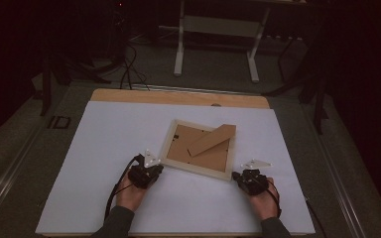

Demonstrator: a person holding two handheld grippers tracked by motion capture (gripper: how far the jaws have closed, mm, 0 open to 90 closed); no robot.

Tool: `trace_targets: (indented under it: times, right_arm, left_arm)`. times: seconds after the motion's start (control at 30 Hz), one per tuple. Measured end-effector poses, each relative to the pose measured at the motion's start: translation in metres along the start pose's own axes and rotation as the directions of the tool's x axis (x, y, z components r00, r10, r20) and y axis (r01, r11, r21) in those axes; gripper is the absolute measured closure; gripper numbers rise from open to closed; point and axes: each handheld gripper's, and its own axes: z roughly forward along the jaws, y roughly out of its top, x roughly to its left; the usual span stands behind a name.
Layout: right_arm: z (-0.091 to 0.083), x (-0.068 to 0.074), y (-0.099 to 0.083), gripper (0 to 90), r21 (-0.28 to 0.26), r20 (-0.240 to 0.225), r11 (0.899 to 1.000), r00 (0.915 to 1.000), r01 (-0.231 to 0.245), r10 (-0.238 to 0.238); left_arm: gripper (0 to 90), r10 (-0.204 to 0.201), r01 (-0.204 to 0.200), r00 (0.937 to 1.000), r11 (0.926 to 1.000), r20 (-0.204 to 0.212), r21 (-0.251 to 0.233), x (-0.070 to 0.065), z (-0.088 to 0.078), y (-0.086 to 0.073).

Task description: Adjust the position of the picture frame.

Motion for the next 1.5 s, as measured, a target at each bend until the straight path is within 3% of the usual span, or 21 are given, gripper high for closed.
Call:
trace_targets:
  times: [0.3, 0.5, 0.73, 0.83, 1.23, 1.37, 1.5]
  right_arm:
    - [0.004, 0.018, 0.004, 90.0, 0.003, -0.039, 0.998, 0.9968, 0.07, -0.07]
    - [0.006, 0.024, 0.005, 90.0, -0.003, -0.078, 0.997, 0.9941, 0.076, -0.076]
    - [0.01, 0.035, 0.009, 90.0, -0.009, -0.104, 0.993, 0.9872, 0.121, -0.121]
    - [0.013, 0.04, 0.011, 90.0, -0.012, -0.115, 0.992, 0.985, 0.128, -0.129]
    - [0.023, 0.057, 0.021, 90.0, -0.016, -0.139, 0.984, 0.9744, 0.176, -0.176]
    - [0.027, 0.063, 0.026, 90.0, -0.016, -0.153, 0.978, 0.9663, 0.207, -0.207]
    - [0.027, 0.062, 0.026, 89.9, -0.017, -0.161, 0.976, 0.9629, 0.216, -0.216]
  left_arm:
    - [88.2, -0.032, 0.032, 0.9995, 0.9995, -0.009, -0.01, 0.005, -0.001, -0.001]
    - [87.1, -0.037, 0.037, 0.9992, 0.9992, -0.011, -0.012, 0.006, -0.001, -0.001]
    - [87.1, -0.037, 0.037, 0.9993, 0.9992, -0.01, -0.013, 0.005, -0.001, -0.001]
    - [87.9, -0.053, 0.053, 0.9985, 0.9985, 0.015, -0.016, 0.006, -0.001, 0.0]
    - [89.1, -0.042, 0.042, 0.999, 0.999, 0.014, -0.018, 0.002, -0.002, 0.0]
    - [89.1, -0.037, 0.038, 0.9992, 0.9992, 0.016, -0.015, 0.001, -0.001, 0.0]
    - [89.1, -0.036, 0.036, 0.9992, 0.9992, 0.016, -0.013, 0.001, -0.002, 0.0]
